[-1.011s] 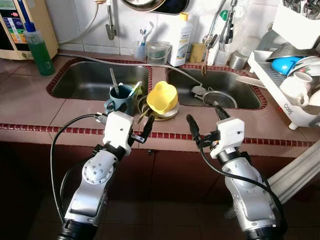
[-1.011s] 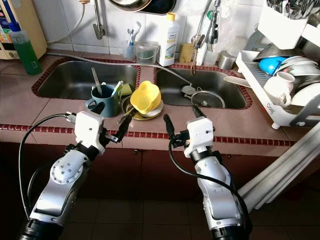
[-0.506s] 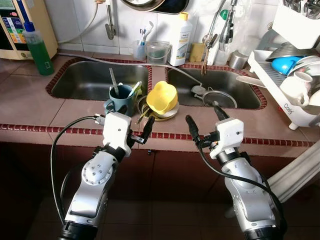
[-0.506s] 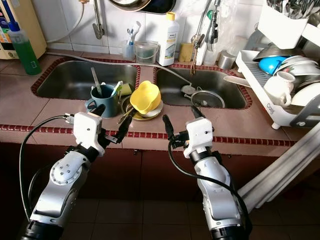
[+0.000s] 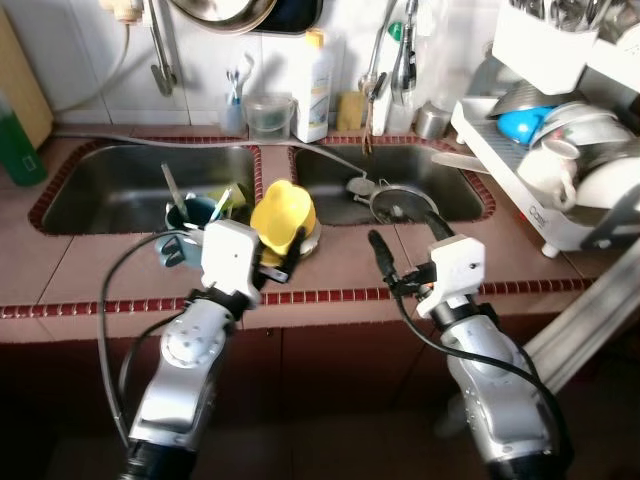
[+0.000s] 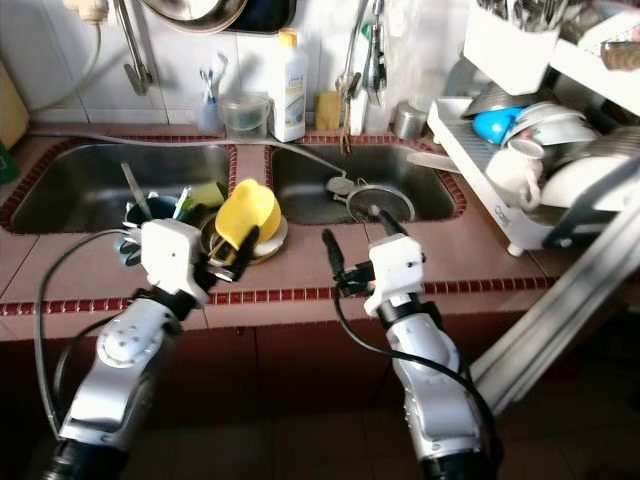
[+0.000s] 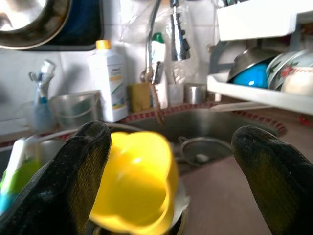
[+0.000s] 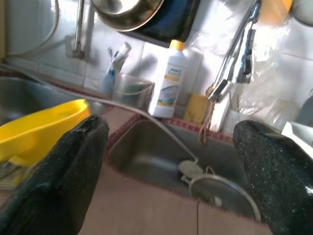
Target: Kitchen organization
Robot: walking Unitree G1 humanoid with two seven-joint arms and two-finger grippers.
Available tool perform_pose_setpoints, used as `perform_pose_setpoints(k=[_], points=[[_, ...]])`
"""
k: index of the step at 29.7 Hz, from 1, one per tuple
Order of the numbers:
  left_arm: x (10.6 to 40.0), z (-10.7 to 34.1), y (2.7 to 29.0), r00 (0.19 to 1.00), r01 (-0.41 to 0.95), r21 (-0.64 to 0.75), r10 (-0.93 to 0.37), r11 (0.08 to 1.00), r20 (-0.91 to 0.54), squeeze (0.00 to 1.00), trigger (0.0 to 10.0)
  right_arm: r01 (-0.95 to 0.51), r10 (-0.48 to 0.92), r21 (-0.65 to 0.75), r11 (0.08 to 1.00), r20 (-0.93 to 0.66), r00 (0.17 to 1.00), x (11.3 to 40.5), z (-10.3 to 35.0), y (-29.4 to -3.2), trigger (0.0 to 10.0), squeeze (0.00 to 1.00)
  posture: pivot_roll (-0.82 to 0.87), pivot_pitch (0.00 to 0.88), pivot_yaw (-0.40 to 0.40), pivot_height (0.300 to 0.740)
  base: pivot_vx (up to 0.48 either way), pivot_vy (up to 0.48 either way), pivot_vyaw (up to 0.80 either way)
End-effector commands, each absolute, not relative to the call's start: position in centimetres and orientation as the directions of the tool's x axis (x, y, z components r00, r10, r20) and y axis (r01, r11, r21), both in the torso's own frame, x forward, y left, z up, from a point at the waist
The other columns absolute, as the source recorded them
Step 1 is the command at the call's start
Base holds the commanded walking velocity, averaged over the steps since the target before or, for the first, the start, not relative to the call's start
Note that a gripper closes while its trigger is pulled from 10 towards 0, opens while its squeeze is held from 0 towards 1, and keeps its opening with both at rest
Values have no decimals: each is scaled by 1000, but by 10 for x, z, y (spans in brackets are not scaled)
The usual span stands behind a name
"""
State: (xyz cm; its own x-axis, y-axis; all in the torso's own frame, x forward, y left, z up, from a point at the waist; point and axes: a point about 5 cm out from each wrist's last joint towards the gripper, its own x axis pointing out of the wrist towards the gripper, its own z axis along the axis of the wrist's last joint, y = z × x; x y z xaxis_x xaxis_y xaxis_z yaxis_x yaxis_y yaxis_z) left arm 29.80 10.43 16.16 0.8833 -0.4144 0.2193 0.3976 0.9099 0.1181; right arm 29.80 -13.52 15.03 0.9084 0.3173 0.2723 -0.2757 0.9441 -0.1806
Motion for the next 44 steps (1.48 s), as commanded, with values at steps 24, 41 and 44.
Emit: perform_pose_setpoints(k=[24,41,44], points=[[306,170,110,892,350,186,-387,918,233,0,10000,-300,339,-169,939,309,888,299,161,-123,10000,0,-147,19,-35,740,22,0,0],[312,172,89,857,436,235,-480,869,187,0,10000,-302,323,-115,946,300,897,285,157,-114,10000,0,-173,55,-8,740,0,0,0],[314,170,85,859,440,235,-483,866,169,0,10000,-288,303,-94,953,295,906,282,156,-114,10000,0,-177,68,-6,740,0,0,0]])
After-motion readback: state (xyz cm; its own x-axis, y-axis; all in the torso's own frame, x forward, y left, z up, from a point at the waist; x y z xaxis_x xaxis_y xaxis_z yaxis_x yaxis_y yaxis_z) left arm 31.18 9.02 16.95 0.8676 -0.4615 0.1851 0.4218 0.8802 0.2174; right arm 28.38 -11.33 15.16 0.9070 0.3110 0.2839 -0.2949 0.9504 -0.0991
